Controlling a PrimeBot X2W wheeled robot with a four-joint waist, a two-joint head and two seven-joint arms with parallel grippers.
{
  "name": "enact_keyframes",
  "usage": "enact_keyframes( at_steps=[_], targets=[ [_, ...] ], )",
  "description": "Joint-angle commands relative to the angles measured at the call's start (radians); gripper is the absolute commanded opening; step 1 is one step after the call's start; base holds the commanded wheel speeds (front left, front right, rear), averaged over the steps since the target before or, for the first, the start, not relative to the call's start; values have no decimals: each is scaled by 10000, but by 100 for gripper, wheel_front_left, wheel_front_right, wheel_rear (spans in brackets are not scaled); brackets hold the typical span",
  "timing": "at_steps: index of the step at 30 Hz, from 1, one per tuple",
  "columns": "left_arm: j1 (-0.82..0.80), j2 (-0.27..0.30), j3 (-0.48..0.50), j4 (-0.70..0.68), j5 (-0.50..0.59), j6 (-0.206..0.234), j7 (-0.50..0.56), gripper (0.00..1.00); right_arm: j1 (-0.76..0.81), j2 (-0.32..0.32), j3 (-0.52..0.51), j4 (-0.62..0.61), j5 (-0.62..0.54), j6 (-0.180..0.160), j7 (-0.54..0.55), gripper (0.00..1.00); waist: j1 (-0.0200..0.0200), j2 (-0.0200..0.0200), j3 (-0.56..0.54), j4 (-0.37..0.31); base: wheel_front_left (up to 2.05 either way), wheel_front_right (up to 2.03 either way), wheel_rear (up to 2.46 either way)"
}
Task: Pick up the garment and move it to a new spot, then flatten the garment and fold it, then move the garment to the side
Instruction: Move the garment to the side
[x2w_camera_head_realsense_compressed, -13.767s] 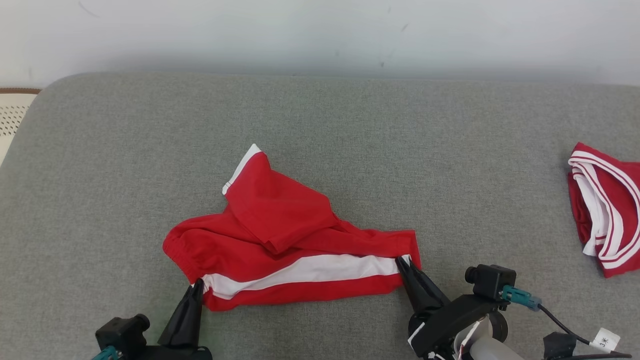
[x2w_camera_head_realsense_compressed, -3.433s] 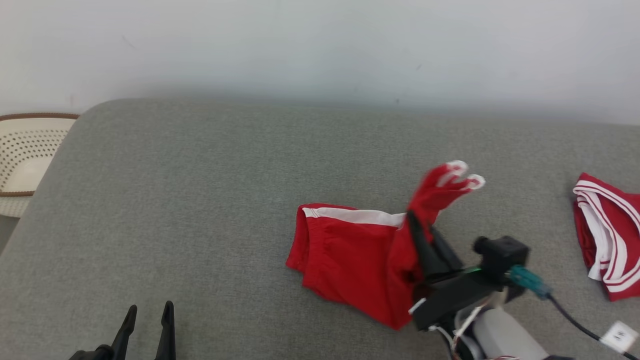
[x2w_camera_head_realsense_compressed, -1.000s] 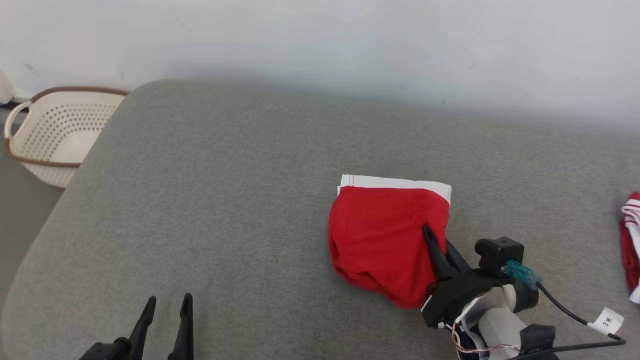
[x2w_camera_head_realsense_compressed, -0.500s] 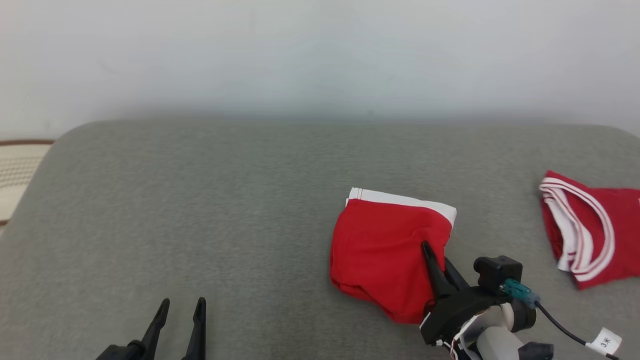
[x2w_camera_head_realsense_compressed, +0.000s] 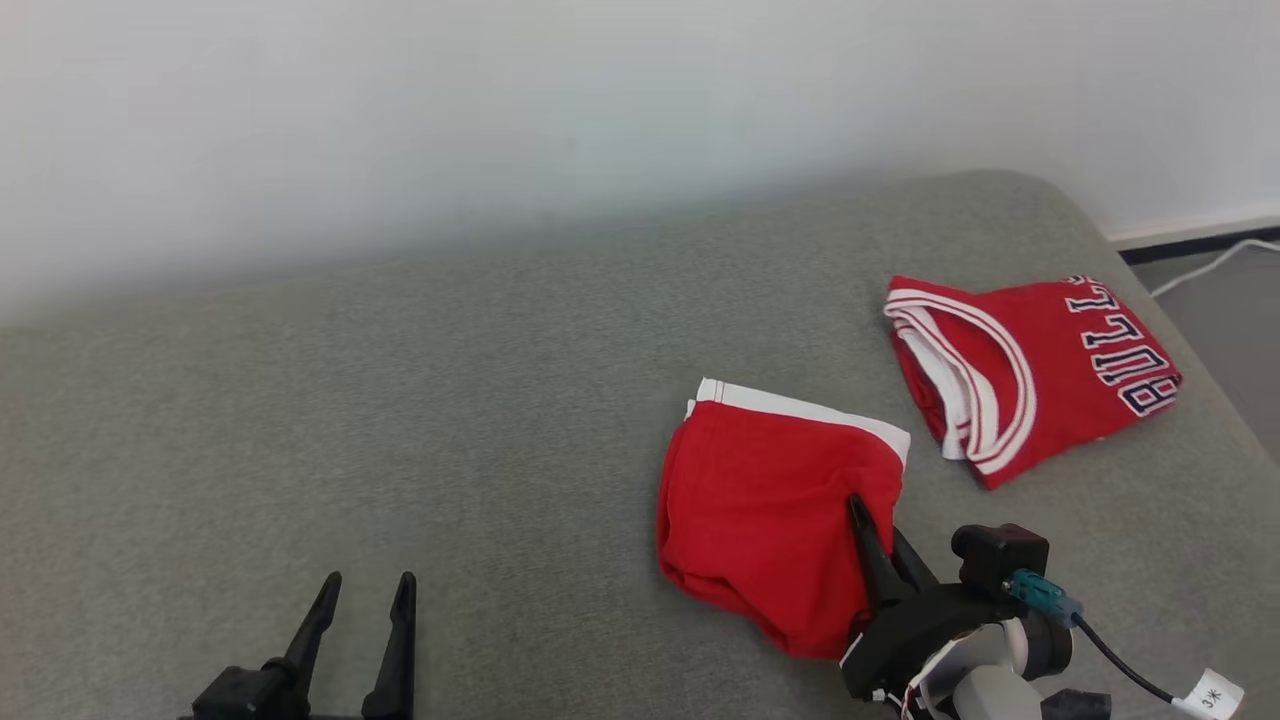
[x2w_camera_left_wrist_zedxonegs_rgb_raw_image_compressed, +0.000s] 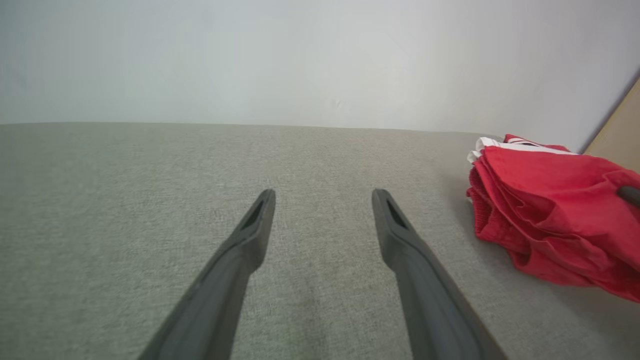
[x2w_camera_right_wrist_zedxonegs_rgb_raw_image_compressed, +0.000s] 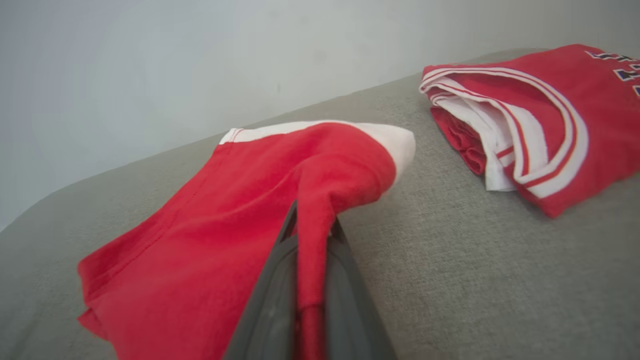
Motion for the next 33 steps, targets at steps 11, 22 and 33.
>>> enact_keyframes(
  at_steps=[11, 22, 33],
  targets=[
    [-495, 8, 56, -18, 222, -115, -4, 100, 105, 102, 250, -69, 243, 4, -5, 0, 0, 0, 767, -2186, 0, 0, 0],
    [-1190, 13, -304, -206, 522, -329, -4, 100, -1936, -724, 856, 17, -246, 4, -7, 0, 0, 0, 1711, -1422, 0, 0, 0],
    [-1562, 7, -463, -368, 624, -418, -4, 100, -4891, -2594, 1555, 1918, -572, 4, -7, 0, 0, 0, 2570, -267, 0, 0, 0]
  ],
)
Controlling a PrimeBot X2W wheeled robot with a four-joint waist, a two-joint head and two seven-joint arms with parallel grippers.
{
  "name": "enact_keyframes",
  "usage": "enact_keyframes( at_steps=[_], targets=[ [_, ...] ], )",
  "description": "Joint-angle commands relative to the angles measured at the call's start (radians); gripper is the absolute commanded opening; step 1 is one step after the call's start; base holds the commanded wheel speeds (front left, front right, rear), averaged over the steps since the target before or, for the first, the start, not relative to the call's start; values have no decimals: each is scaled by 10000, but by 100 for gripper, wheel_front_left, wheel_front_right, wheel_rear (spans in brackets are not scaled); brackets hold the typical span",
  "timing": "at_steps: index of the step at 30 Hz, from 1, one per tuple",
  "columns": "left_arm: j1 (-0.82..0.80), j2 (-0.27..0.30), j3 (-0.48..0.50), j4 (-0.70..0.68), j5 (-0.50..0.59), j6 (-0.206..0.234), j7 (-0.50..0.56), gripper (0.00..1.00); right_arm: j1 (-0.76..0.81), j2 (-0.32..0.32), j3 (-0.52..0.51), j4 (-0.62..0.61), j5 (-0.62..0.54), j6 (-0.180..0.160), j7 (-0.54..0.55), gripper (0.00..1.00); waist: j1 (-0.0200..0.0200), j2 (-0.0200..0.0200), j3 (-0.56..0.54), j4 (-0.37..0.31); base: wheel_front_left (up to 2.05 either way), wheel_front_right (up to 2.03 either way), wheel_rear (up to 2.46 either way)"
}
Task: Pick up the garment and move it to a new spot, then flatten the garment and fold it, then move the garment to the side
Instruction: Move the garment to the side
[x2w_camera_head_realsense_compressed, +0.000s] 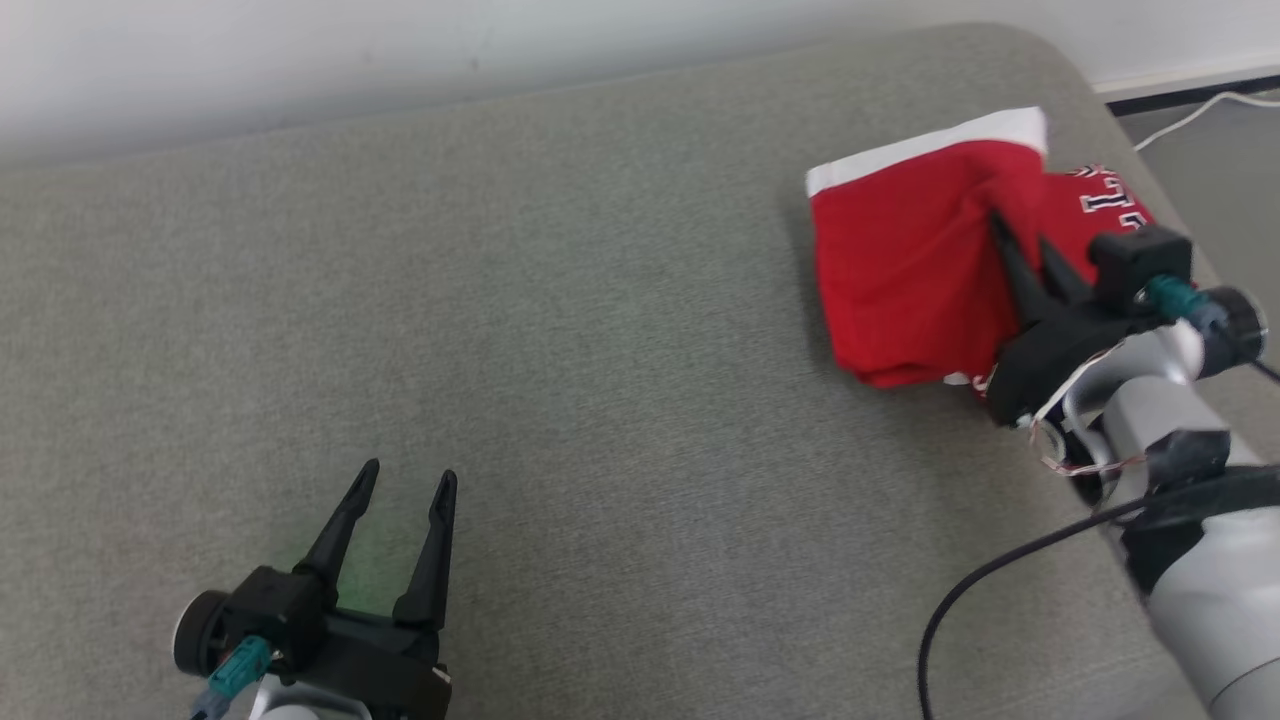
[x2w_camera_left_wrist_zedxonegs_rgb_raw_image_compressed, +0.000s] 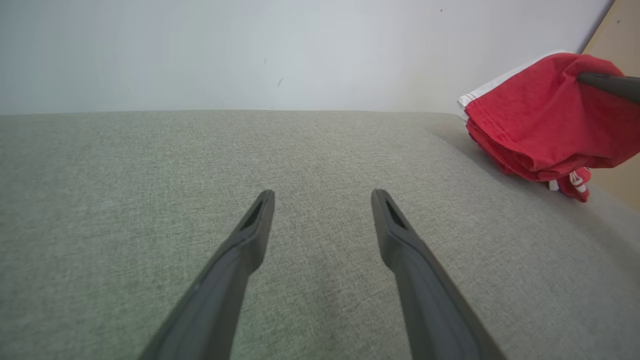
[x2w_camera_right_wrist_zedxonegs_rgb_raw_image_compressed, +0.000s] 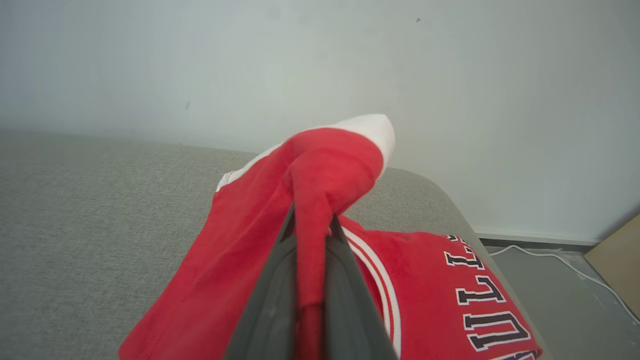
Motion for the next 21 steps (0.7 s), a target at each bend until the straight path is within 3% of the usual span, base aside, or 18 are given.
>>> enact_keyframes(
  at_steps=[1, 12, 13, 14, 21],
  targets=[
    [-218, 11, -38, -45, 53, -46, -4, 100, -325, -204, 76, 305, -98, 4, -5, 0, -1, -1, 591, 574, 0, 0, 0],
    [-605, 11, -121, -16, 136, -54, -4, 100, -1595, -1367, -719, 2397, -1047, 4, -5, 0, -1, -1, 1272, 1294, 0, 0, 0],
    [-617, 12, -111, -16, 136, -57, -4, 100, -1668, -1433, -966, 2613, -1174, 2, -3, 44, -1, -1, 1303, 1334, 0, 0, 0],
    [-610, 11, -117, -10, 131, -59, -4, 100, -1678, -1490, -1193, 2758, -1372, 4, -5, 100, -1, -1, 1327, 1379, 0, 0, 0],
    [-627, 11, -93, 58, 27, -68, -4, 100, -1508, -1646, -3752, 2911, -2988, 4, -3, 100, -1, -1, 1281, 1535, 0, 0, 0]
  ],
)
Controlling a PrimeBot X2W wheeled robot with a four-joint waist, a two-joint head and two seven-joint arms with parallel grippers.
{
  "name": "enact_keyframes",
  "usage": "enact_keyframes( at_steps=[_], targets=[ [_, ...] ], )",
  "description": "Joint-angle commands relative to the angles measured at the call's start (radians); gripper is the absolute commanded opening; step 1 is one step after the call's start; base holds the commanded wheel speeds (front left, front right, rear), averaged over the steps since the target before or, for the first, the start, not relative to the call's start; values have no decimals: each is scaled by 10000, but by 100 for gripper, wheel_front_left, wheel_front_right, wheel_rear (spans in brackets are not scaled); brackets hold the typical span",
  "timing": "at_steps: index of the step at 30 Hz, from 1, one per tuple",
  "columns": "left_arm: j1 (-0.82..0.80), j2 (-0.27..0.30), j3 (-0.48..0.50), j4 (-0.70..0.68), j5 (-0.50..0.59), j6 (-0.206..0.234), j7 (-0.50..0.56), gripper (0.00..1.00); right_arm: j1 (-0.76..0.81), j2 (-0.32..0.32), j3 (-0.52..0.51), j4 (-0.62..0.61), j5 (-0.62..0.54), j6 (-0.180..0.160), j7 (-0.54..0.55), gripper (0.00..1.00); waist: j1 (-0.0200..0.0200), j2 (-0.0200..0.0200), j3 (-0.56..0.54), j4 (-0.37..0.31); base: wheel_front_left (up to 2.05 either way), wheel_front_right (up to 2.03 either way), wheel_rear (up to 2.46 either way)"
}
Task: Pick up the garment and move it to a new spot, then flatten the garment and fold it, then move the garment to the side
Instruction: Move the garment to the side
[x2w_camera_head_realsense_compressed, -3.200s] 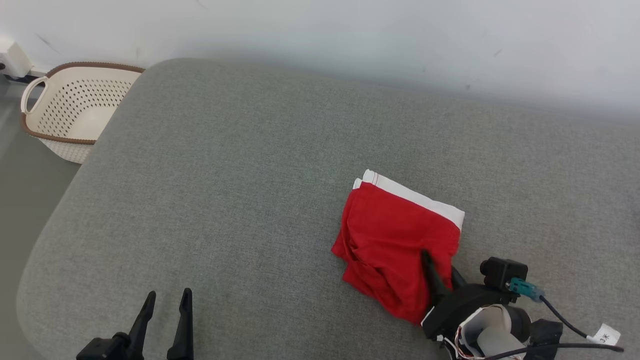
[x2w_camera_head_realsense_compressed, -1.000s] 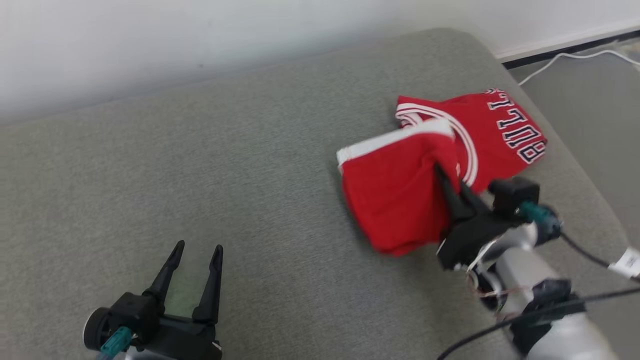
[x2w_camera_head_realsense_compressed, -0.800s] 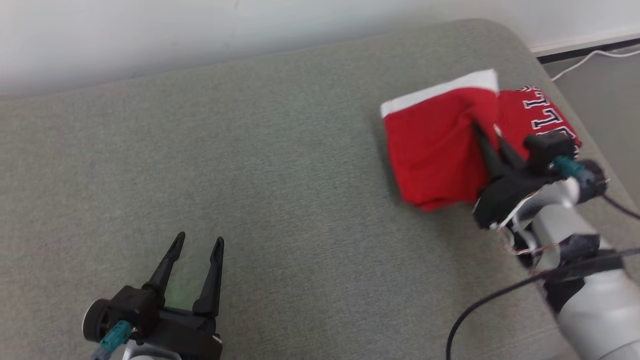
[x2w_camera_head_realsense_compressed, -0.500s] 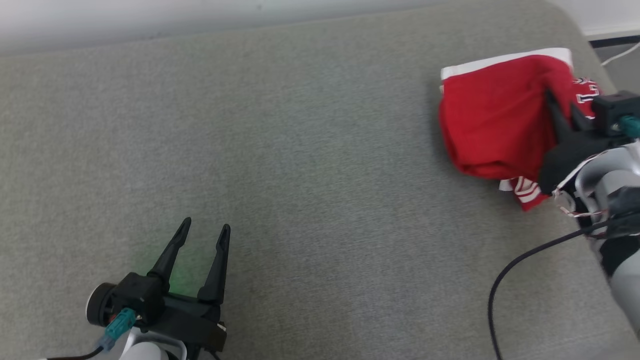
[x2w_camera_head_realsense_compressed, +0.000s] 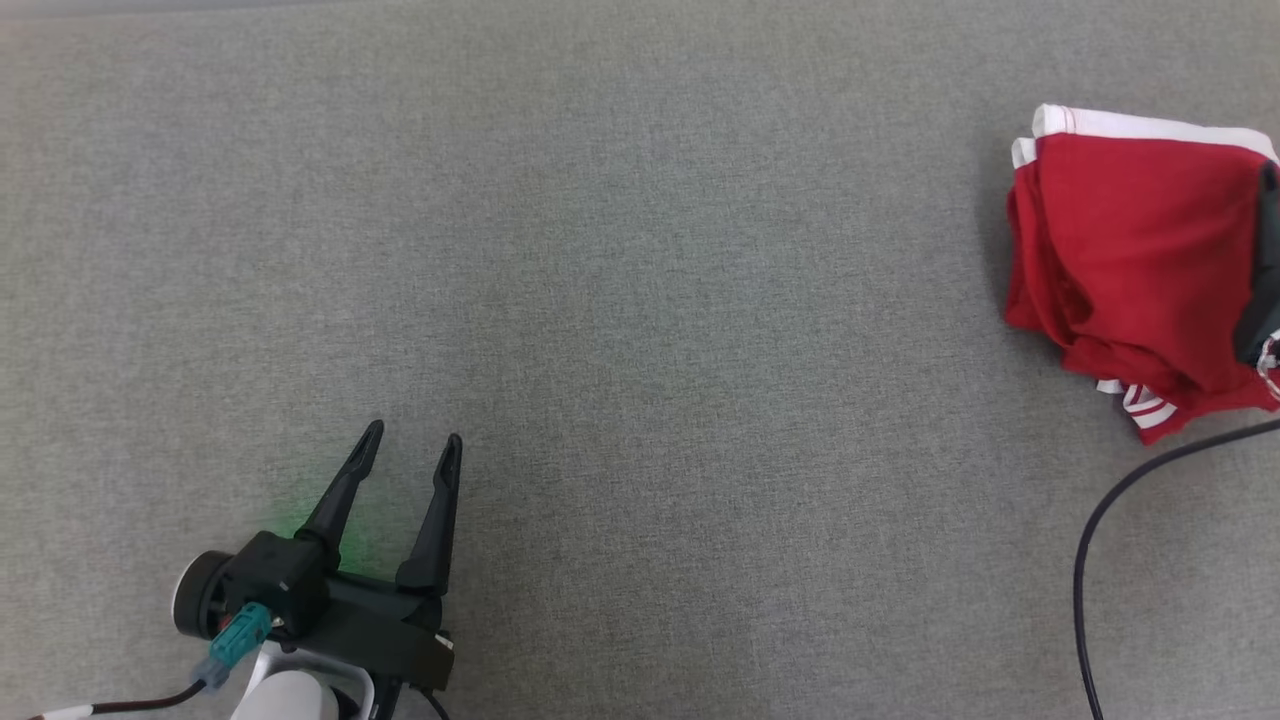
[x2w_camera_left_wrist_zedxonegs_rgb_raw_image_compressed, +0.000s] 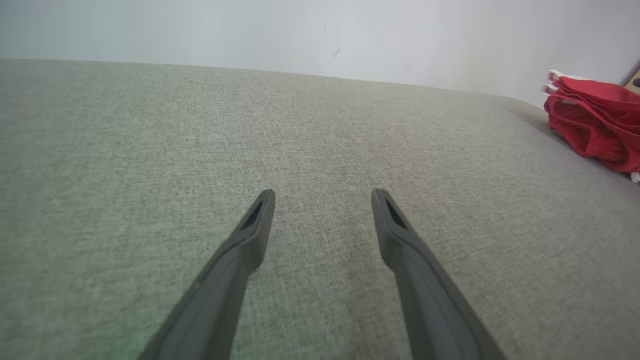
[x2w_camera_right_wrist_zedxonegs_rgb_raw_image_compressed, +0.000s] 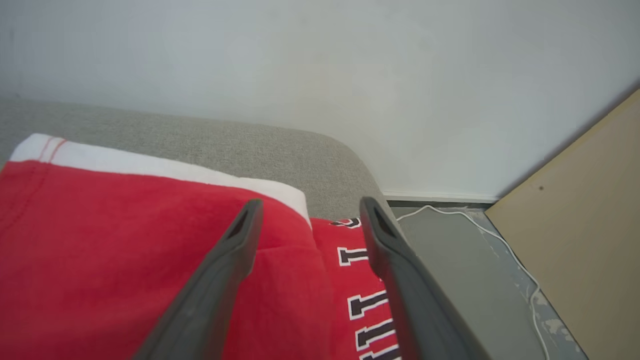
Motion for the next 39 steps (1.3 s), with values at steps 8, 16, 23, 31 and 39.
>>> enact_keyframes(
  at_steps=[8, 16, 23, 31, 39],
  targets=[
    [313, 11, 105, 50, -218, -4, -4, 100, 1286, 1195, -2122, -1934, -1388, 4, -5, 100, -2, -2, -573, 86, 0, 0, 0],
    [790, 9, 273, 62, -370, 33, -4, 100, 2850, 2271, -1869, -2519, -1532, 4, -5, 100, -2, -2, -1410, 334, 0, 0, 0],
    [1289, 9, 385, 95, -571, 84, -4, 100, 4052, 2692, -1351, -2630, -1016, 4, -5, 100, -2, -2, -2177, 699, 0, 0, 0],
    [2108, 9, 646, 139, -705, 192, -4, 100, 5431, 2948, -296, -2959, 58, 4, -5, 100, -2, -2, -3248, 1283, 0, 0, 0],
    [2767, 10, 1021, 146, -566, 313, -4, 100, 6468, 3095, -12, -3988, 835, 4, -6, 100, -2, -2, -3799, 1792, 0, 0, 0]
  ],
)
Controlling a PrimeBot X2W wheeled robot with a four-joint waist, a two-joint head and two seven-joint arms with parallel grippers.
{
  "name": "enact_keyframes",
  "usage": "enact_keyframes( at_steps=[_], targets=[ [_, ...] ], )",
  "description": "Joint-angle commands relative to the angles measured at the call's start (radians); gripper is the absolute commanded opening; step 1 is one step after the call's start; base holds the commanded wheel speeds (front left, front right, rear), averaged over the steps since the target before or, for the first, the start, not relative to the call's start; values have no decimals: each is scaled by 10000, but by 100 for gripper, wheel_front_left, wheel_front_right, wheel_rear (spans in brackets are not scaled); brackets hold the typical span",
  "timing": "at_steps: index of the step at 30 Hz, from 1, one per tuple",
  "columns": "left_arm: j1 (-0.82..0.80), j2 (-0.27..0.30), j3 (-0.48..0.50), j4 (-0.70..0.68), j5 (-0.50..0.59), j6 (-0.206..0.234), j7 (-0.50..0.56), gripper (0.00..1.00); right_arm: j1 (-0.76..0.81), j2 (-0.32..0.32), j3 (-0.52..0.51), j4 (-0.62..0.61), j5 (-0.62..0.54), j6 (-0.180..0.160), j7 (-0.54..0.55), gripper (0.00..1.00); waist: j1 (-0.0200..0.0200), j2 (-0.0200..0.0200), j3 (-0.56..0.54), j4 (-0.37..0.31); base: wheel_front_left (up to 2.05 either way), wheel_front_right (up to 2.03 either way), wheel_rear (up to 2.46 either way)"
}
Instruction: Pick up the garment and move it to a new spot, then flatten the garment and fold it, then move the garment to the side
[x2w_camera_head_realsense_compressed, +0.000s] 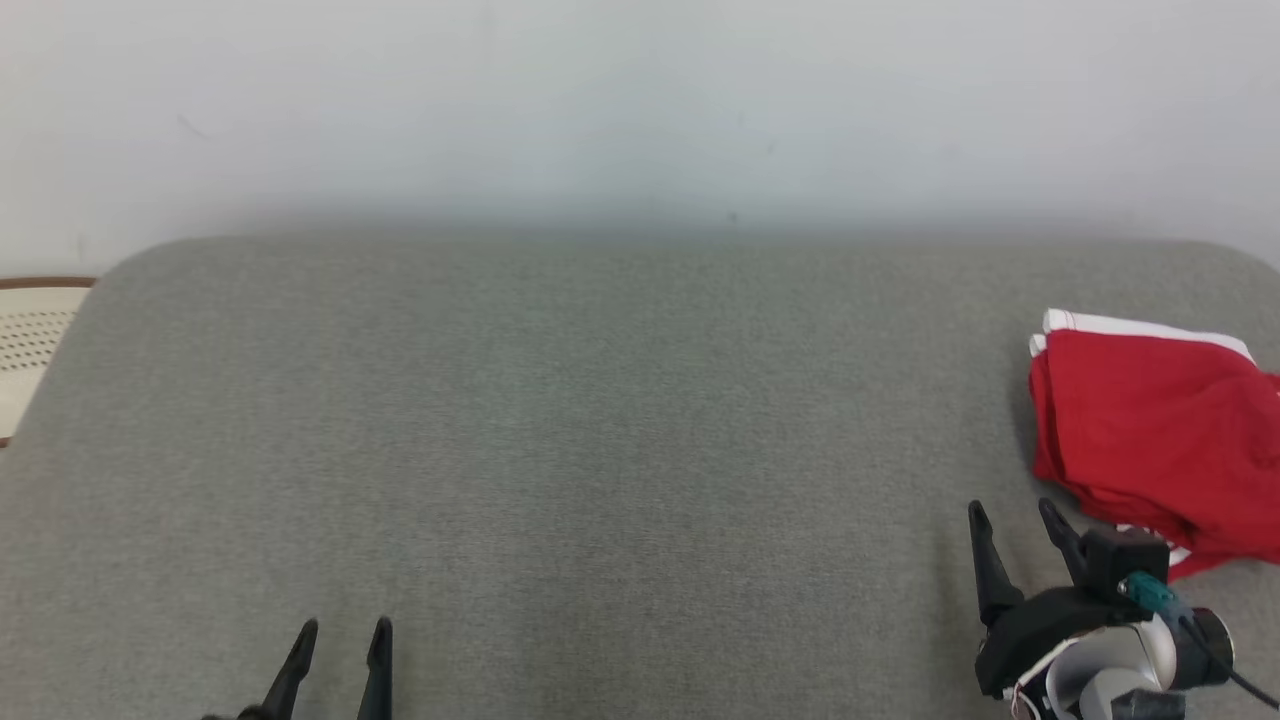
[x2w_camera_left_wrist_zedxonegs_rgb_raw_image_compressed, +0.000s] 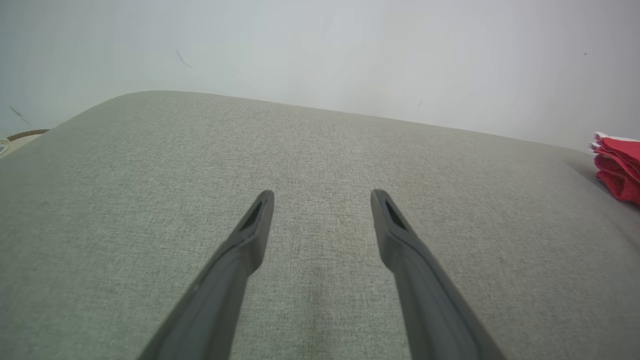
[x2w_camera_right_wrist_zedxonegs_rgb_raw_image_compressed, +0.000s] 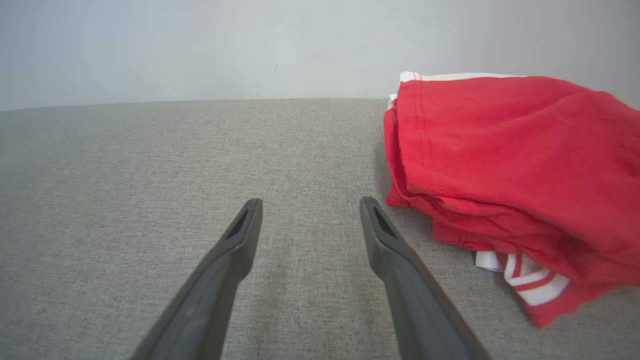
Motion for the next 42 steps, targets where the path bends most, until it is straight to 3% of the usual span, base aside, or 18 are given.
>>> enact_keyframes(
  at_steps=[1, 12, 42],
  targets=[
    [294, 4, 86, 81, 100, 82, -4, 100, 337, 46, -34, -206, 92, 4, -5, 100, 2, 1, -464, 461, 0, 0, 0],
    [834, 4, 620, 63, 220, 464, -4, 100, 1703, 676, -683, -1977, -101, 4, -5, 100, 2, 1, -851, 604, 0, 0, 0],
    [975, 7, 1040, -76, 667, 584, -4, 100, 2764, 1285, -903, -3657, -583, 4, -5, 100, 2, 1, -997, -77, 0, 0, 0]
  ],
)
